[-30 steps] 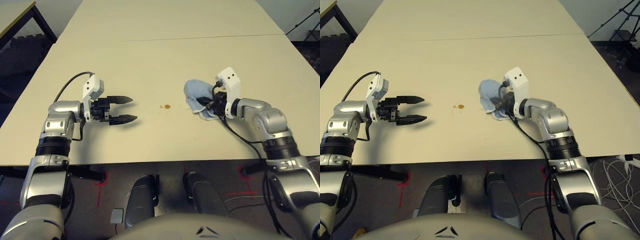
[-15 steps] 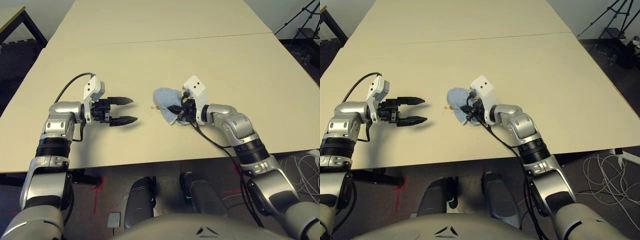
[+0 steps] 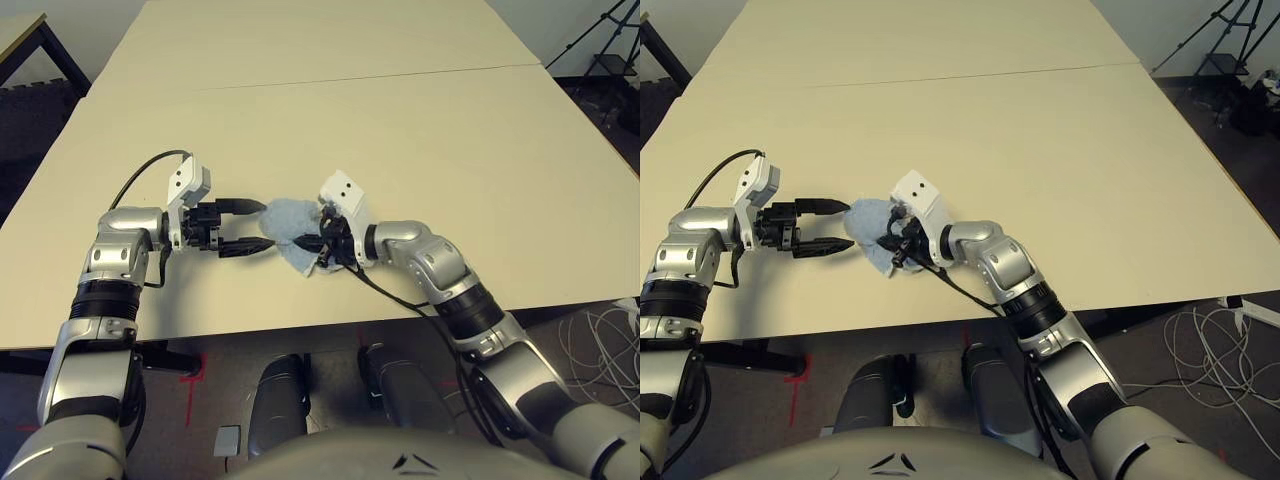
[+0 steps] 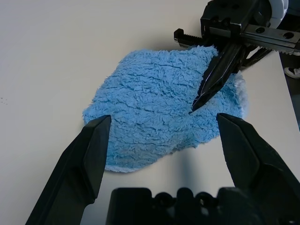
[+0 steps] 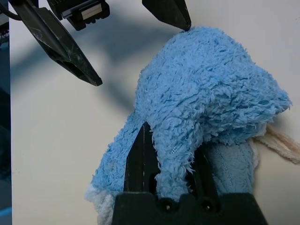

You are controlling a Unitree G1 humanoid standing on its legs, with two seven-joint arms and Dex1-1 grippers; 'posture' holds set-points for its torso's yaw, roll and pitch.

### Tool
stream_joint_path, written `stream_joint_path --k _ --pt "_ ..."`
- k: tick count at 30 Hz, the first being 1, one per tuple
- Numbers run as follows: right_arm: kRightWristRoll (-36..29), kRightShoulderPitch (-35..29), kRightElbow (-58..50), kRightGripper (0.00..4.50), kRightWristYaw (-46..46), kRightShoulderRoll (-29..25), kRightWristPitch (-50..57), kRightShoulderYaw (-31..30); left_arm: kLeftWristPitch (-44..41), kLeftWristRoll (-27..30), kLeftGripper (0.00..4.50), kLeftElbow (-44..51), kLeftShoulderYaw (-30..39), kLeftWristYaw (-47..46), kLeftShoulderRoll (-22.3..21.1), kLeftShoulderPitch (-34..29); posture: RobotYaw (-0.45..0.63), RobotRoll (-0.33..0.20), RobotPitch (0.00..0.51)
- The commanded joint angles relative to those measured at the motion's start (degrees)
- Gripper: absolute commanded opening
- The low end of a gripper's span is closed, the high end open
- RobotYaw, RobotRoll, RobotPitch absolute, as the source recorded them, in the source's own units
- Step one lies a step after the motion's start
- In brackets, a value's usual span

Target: Wipe the water off the table with a rag.

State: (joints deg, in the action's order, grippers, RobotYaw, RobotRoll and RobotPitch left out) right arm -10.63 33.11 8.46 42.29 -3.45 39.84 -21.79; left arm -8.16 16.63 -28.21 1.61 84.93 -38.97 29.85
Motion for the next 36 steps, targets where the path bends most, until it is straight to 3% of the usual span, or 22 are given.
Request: stream_joint_path --k 1,23,30,36 --pt "1.1 -1.0 3.6 0.02 0.4 -2.1 1.3 -0.8 -0.5 0.7 4.50 0.9 0.1 -0.2 -0.8 -0.9 -0.20 0.000 0.139" --pt "2.3 4.8 12.5 0.02 -0.1 -25.4 -3.9 12.3 -0.2 0.2 4.50 -0.8 -0.9 0.3 0.1 0.8 -0.23 0.000 0.148" --pt "-10.4 5.5 5.1 0.02 4.2 -26.7 6.5 23.8 -0.1 0.2 4.50 -1.6 -1.2 0.4 0.3 1.4 -0.25 0.000 0.150" --pt "-13.9 7.1 4.3 0.02 7.7 -35.6 11.4 28.5 0.3 -0.1 4.50 -2.9 -1.5 0.6 0.7 2.3 -0.26 0.000 0.148"
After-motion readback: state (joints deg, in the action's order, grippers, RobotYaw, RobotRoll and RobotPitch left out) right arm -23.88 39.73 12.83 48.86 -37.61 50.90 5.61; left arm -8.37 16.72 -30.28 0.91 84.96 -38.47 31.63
